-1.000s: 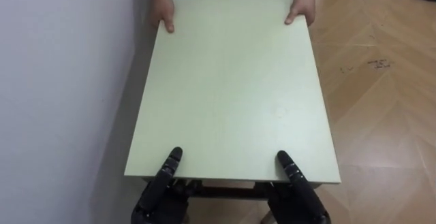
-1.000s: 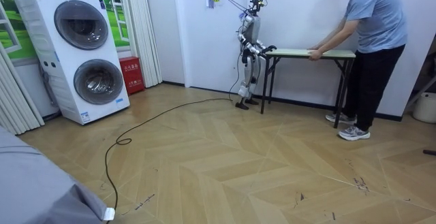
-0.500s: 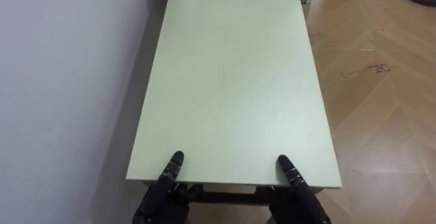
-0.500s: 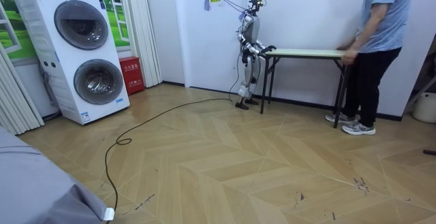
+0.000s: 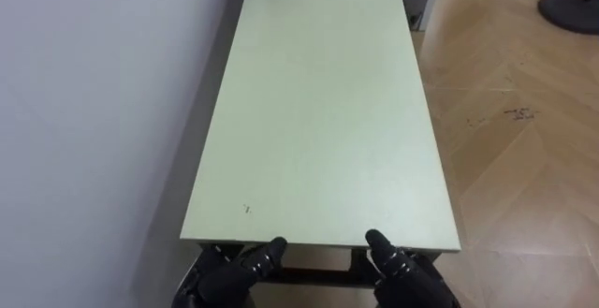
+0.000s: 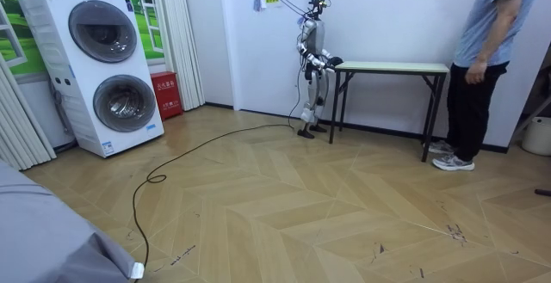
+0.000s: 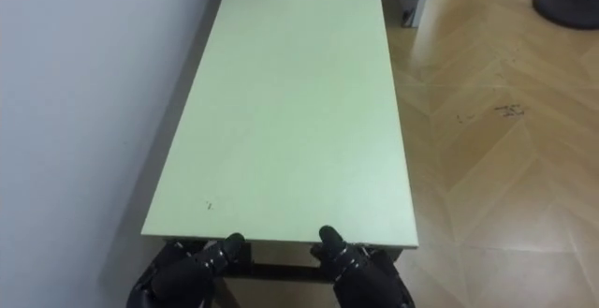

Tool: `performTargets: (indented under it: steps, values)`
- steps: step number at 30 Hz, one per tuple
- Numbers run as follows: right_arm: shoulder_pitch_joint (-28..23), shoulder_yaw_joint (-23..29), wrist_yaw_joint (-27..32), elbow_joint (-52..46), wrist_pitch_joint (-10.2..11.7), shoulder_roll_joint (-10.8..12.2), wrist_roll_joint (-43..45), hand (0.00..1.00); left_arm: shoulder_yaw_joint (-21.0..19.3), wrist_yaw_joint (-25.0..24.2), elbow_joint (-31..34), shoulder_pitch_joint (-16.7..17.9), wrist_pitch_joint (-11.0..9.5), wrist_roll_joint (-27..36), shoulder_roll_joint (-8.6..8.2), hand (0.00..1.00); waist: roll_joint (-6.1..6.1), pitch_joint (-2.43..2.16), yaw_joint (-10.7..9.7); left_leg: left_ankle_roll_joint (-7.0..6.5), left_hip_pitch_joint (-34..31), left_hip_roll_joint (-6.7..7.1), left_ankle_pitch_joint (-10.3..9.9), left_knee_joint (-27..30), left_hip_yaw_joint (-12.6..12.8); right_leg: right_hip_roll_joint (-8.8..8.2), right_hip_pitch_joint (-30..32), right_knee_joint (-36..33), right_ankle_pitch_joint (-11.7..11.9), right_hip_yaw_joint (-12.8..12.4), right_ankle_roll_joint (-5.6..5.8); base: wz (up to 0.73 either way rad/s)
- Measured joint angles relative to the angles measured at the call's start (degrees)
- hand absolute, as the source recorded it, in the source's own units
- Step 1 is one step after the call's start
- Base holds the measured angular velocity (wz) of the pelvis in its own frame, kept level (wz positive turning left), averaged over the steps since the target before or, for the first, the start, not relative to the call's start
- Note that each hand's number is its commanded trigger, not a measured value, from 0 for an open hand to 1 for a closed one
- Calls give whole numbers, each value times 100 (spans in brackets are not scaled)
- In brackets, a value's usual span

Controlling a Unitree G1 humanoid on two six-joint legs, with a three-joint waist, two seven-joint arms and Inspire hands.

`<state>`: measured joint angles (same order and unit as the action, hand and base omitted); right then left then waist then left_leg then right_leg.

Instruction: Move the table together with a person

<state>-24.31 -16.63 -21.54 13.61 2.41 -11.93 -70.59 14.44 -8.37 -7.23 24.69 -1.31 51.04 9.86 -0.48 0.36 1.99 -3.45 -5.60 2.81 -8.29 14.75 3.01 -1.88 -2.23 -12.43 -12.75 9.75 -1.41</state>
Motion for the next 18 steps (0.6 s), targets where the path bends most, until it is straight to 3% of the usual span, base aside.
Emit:
performTargets:
  steps: [9,18]
  values:
    - [20,4,-265,291,0,-2,360,0,-3,-471,-558,-49,-128,-189,11,0,-47,11,-6,1,34,3,-5,-30,-6,-9,-77,108,16,49,9,1]
    - [169,23,-385,943,9,17,729,0,24,-461,-1216,-125,-164,-458,11,0,-74,37,-22,9,24,13,-12,-95,-51,-9,-141,178,22,119,0,3]
